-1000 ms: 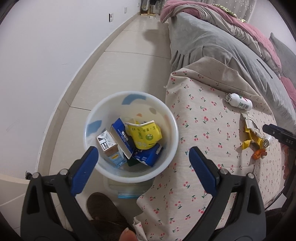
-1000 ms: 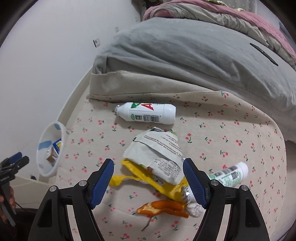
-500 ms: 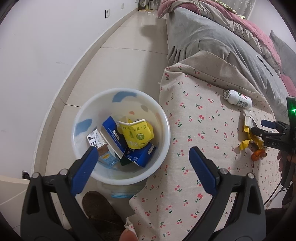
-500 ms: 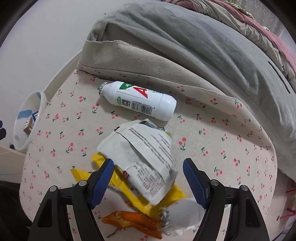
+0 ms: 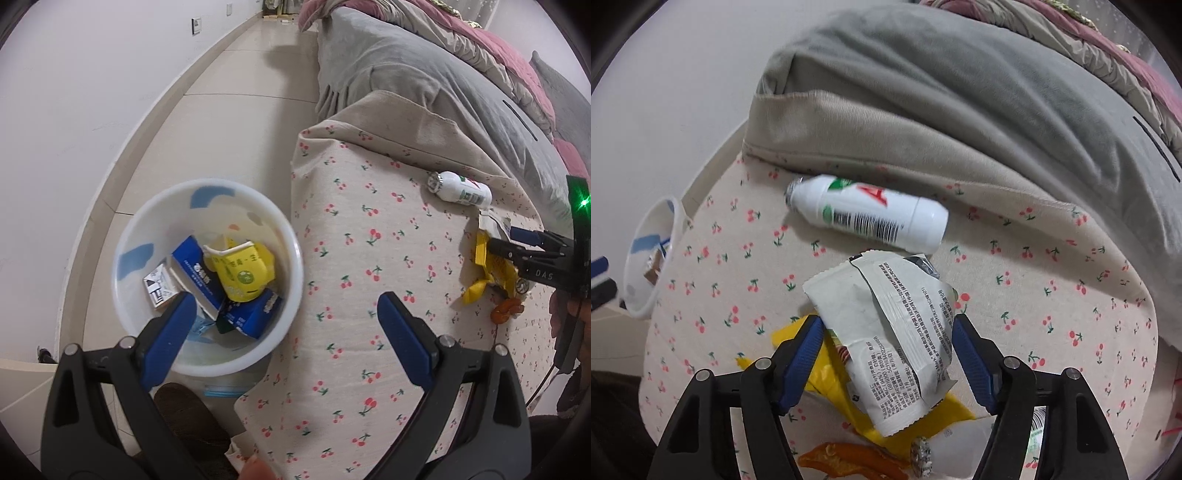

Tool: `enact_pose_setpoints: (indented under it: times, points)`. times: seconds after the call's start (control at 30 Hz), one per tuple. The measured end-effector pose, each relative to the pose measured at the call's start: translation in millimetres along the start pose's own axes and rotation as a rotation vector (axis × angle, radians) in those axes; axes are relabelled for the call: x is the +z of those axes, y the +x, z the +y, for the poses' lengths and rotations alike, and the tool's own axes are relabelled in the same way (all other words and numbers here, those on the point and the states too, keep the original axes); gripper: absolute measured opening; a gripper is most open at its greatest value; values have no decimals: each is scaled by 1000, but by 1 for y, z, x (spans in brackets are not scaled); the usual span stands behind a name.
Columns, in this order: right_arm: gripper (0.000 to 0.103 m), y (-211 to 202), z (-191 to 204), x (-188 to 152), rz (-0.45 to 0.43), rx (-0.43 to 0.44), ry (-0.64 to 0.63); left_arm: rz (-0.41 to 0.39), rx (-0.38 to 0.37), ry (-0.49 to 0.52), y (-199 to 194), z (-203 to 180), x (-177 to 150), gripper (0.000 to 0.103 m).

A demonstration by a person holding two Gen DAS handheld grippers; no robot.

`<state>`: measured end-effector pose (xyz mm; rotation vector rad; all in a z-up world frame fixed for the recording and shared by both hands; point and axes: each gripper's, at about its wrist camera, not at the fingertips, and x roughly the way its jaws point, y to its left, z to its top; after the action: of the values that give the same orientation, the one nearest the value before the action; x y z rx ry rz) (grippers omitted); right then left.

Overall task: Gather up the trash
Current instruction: 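Grasp the white printed wrapper with the right tool while the left tool reaches the yellow snack bag, then grasp the yellow snack bag with the left tool and lift it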

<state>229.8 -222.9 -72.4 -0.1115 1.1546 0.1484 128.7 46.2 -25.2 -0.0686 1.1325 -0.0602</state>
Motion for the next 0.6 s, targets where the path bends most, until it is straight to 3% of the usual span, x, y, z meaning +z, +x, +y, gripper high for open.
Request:
enact_pose_setpoints:
  times: [0.3,0.6]
  points:
    - [72,-46,-20,-12,-101,11,94,22,-55,32,7,-39,5,98]
    - [72,-90,-47,-39,-165,14,167,95,-181,46,31,-92,9,98]
